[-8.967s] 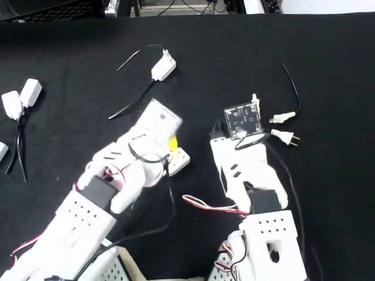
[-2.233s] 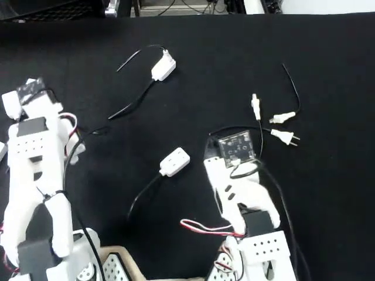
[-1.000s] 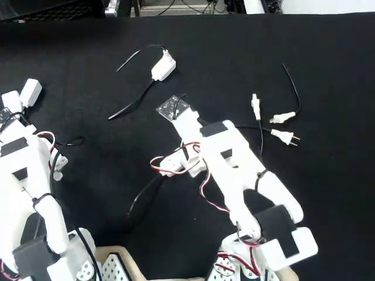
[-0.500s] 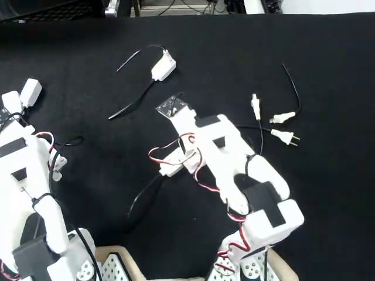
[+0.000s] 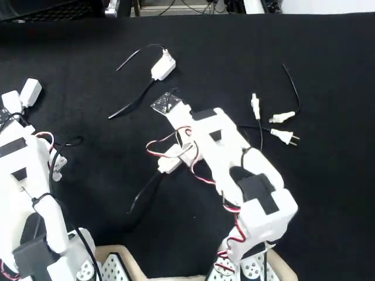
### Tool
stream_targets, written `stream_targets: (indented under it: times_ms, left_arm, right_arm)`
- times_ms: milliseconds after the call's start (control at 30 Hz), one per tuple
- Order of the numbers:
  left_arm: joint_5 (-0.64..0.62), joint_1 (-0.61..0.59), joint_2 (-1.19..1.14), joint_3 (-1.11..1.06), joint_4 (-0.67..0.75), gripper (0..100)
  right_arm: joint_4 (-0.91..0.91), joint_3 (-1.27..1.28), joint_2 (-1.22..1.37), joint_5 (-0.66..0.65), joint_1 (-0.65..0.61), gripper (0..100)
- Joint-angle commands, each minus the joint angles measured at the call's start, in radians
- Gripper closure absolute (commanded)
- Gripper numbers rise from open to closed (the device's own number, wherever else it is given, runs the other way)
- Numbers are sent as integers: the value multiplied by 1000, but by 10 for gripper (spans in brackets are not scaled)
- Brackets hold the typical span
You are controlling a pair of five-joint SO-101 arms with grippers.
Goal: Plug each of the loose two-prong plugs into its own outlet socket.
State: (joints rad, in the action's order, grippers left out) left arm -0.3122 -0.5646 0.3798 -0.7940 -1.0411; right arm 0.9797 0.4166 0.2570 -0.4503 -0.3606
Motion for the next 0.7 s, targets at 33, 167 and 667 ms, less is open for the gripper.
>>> stream_targets:
  times_ms: [33, 167, 667]
  left_arm:
    - [-8, -8, 18, 45, 12, 970]
    - [-8, -10, 18, 45, 12, 970]
    - [-12, -1, 18, 39, 44, 970]
  right_arm:
    - [14, -151, 56, -6, 20, 985]
    - [15, -217, 99, -9, 20, 985]
    - [68, -285, 108, -81, 11, 986]
